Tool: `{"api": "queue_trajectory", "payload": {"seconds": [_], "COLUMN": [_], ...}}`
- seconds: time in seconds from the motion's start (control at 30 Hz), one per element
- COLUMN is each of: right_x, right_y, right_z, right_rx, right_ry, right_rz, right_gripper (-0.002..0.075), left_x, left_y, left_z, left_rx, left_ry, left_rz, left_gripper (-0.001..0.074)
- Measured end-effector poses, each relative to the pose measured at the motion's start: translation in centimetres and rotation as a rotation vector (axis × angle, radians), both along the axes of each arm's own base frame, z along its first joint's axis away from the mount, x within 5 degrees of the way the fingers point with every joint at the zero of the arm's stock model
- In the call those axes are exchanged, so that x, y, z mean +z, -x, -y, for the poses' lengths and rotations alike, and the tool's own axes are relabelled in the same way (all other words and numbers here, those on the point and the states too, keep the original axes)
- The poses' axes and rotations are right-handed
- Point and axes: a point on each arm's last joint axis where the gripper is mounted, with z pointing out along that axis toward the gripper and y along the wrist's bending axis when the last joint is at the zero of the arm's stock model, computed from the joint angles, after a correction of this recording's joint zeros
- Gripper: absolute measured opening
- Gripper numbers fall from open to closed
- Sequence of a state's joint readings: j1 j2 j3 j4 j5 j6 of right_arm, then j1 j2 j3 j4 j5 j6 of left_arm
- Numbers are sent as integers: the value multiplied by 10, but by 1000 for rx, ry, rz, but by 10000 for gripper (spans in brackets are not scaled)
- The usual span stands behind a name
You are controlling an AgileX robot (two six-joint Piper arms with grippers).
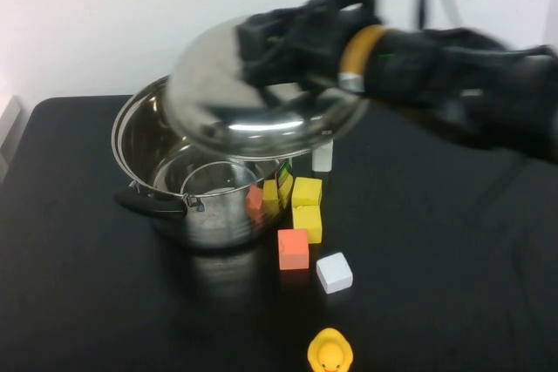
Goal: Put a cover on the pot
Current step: Place the pot lid on the pot
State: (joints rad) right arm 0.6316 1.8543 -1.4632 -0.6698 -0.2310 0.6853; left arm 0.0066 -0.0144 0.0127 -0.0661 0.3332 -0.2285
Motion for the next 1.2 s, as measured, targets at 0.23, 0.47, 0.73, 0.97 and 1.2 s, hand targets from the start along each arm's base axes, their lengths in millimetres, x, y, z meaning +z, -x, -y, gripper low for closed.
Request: {"api": "queue_trajectory", "payload": {"seconds": [0.23, 0.47, 0.73, 0.97, 1.2], "right_x": [-32, -59, -62, -60, -56], "right_y": [-29, -39, -41, -41, -37], "right_z": [-58, -83, -81, -79, -77], "right_rx": [25, 32, -4, -37, -74], "right_ry": [13, 38, 65, 83, 92], "right_rz": [-27, -54, -82, -108, -148], "right_gripper": [354, 354, 354, 354, 354], "left_x": [0, 0, 0, 0, 0], "left_y": [0, 0, 0, 0, 0], "left_z": [0, 0, 0, 0, 0], "left_rx": [0, 0, 0, 0, 1], "left_ry": [0, 0, 0, 0, 4], "left_rz": [0, 0, 0, 0, 0], "left_gripper": [-1, -1, -1, -1, -1]}}
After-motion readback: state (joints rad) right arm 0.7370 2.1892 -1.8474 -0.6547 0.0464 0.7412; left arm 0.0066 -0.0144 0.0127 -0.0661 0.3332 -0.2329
